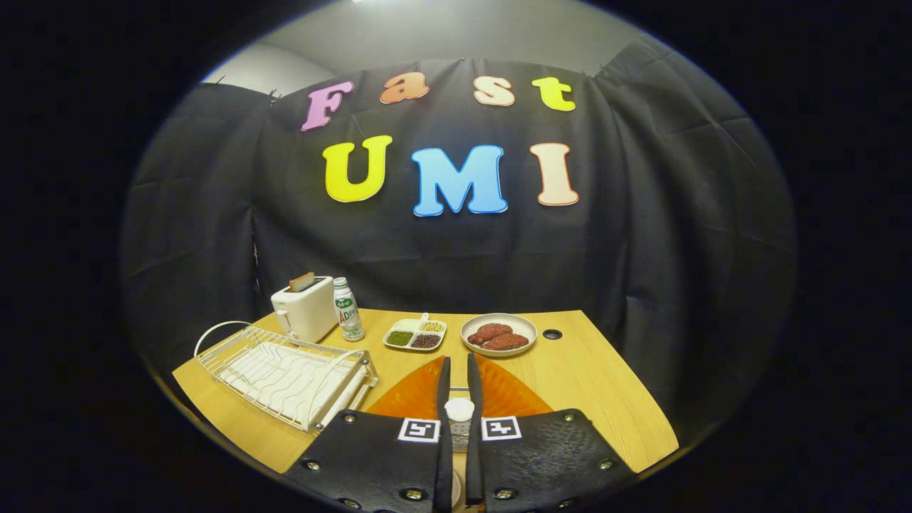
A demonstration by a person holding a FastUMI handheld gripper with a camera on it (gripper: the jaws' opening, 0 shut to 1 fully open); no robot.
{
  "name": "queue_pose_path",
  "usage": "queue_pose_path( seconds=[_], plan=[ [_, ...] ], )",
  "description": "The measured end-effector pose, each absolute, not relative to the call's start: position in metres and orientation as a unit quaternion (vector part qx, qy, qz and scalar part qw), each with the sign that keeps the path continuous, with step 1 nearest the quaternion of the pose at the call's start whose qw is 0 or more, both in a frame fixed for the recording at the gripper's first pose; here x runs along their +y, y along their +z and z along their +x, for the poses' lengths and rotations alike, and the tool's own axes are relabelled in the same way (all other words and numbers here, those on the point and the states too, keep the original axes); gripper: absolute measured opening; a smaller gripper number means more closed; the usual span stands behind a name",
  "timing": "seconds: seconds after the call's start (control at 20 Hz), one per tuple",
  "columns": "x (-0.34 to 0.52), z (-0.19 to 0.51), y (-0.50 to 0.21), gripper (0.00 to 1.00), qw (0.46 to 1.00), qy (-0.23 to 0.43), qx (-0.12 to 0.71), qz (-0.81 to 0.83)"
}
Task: Take the plate from the dish rack, then take the spoon from the basket and place it into the plate.
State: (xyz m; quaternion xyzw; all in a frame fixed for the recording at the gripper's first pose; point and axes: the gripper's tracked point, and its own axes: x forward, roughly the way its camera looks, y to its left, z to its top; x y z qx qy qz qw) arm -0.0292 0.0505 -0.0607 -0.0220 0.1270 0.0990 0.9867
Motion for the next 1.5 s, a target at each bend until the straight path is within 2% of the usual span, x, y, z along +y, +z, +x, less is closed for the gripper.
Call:
queue_pose_path(
  seconds=[0.3,0.8,1.5],
  plan=[
    [0.061,-0.050,-0.058,0.07,0.983,0.101,0.154,-0.017],
    [0.121,-0.074,-0.128,0.07,0.943,0.185,0.268,-0.071],
    [0.186,-0.072,-0.157,0.07,0.902,0.259,0.315,-0.140]
  ],
)
